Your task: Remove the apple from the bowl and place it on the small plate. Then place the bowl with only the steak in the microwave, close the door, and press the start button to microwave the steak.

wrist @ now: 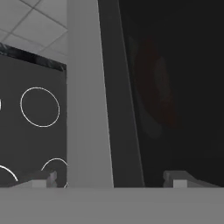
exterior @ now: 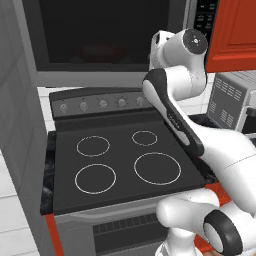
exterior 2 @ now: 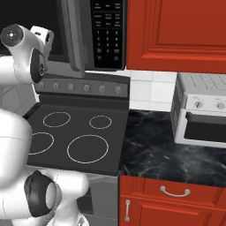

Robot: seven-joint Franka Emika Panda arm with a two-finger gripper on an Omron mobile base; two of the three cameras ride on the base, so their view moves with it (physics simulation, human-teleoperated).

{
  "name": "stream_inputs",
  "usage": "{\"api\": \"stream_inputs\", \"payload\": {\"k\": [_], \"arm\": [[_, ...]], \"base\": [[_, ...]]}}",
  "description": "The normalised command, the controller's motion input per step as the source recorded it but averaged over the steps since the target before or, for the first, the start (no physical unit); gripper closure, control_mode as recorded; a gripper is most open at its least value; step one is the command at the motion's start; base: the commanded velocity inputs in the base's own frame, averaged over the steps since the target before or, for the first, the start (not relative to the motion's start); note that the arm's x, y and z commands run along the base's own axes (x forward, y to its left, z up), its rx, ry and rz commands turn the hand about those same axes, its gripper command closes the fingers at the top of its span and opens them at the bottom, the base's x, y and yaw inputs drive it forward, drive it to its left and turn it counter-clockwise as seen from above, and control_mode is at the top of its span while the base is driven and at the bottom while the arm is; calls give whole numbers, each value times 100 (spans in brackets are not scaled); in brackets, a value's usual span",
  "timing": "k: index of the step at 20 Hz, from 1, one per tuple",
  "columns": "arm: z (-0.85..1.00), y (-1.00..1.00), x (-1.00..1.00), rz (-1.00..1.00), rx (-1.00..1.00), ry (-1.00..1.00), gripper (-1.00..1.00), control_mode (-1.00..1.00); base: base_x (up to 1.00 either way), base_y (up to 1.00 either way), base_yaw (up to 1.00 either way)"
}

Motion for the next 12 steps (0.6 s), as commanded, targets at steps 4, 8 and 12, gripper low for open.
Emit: {"api": "stream_inputs", "payload": {"k": [4,8,12], "arm": [[0,0,81,6,0,0,-100,-100],[-1,1,67,3,0,0,-100,-100],[-4,6,62,2,0,2,-100,-100]], "base": [[0,0,0],[0,0,0],[0,0,0]]}}
